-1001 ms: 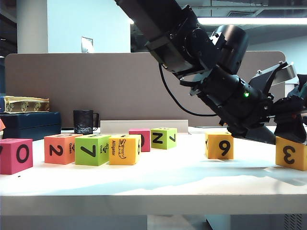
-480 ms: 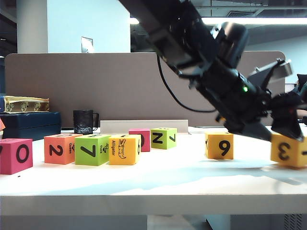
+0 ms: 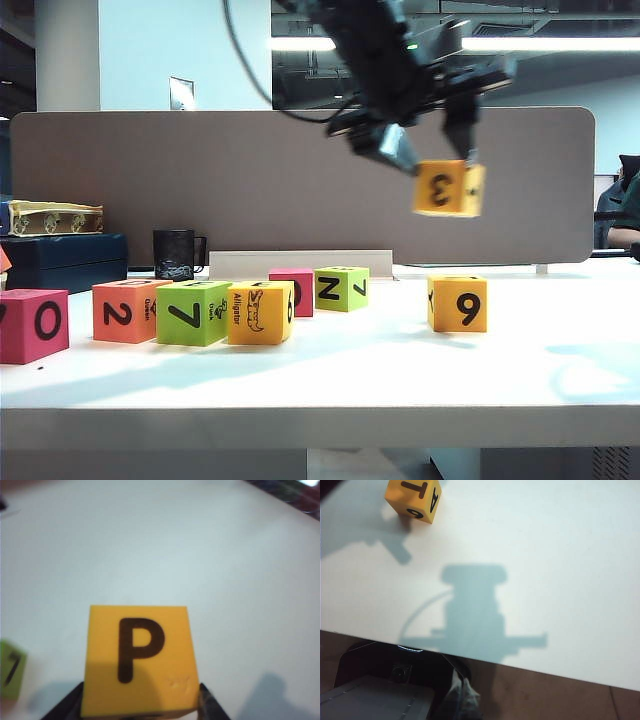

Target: Select the appropriate blocks from the scattered letter blocks on the table and arrange them in a row to spell out "DEEP".

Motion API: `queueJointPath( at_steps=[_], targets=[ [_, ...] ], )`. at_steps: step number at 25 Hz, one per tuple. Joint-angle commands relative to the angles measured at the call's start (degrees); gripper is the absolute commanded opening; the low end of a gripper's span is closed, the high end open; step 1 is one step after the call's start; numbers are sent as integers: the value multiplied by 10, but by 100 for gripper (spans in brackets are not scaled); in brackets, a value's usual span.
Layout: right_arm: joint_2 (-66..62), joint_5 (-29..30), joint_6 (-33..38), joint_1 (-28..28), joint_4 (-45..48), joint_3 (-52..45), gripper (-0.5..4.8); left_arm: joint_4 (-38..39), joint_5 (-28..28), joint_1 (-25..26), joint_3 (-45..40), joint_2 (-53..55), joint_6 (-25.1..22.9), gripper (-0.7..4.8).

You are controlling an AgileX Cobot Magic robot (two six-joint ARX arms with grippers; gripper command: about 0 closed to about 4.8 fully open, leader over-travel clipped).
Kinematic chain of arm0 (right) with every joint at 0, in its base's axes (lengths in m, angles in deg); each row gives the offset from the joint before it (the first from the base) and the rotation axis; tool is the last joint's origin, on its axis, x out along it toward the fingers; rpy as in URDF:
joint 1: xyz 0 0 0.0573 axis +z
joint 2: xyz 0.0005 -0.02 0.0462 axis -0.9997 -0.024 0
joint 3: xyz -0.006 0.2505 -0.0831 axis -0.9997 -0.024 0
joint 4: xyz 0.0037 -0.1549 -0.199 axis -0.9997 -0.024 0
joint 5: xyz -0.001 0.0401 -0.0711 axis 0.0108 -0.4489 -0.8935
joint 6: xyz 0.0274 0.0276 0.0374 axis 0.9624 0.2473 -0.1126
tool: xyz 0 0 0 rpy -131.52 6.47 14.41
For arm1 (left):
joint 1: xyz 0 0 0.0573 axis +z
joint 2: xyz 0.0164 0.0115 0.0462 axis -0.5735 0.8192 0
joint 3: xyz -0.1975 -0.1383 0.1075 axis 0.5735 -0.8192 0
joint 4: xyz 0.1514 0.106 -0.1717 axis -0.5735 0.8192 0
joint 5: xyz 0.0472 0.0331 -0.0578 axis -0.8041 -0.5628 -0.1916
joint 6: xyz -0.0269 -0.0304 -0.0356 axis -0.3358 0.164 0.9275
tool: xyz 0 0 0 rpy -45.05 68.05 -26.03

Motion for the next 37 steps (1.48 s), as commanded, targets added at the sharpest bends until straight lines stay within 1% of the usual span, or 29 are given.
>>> queueJointPath(
  at_steps=[1, 2, 3, 5, 6, 8, 9, 12, 15, 20, 22, 32, 37],
  targets=[
    [-16, 1, 0, 0, 15, 2, -1, 82, -2, 23, 1, -5, 69, 268],
    [-21, 2, 0, 0, 17, 2, -1, 102, -2, 29, 1, -5, 87, 268],
    [-30, 2, 0, 0, 20, 2, -1, 130, -2, 36, 1, -3, 115, 268],
    [-42, 1, 0, 0, 24, 2, -1, 152, -3, 37, 0, -3, 133, 268],
    [-48, 2, 0, 0, 25, 2, -1, 160, -3, 37, 0, -3, 133, 268],
    [-61, 2, -3, 0, 31, 2, -1, 188, -2, 37, 0, -3, 164, 268],
    [-68, 1, -4, 0, 36, 2, -1, 215, -2, 37, 0, -3, 180, 268],
    [-82, 2, -4, 0, 47, 2, -1, 242, -4, 37, 0, -3, 182, 268],
    [-92, 2, -4, 0, 59, 2, -1, 245, -20, 37, 0, -3, 208, 268],
    [-98, 2, -4, 0, 61, 1, -1, 247, -54, 37, 0, 3, 214, 268],
    [-98, 2, -4, 0, 63, 2, -1, 255, -49, 41, 0, 8, 221, 268],
    [-98, 2, -4, 0, 67, 1, -1, 292, -42, 41, 0, 25, 220, 269],
    [-98, 2, -4, 0, 68, 1, -1, 306, -37, 41, 0, 25, 220, 280]
  ],
)
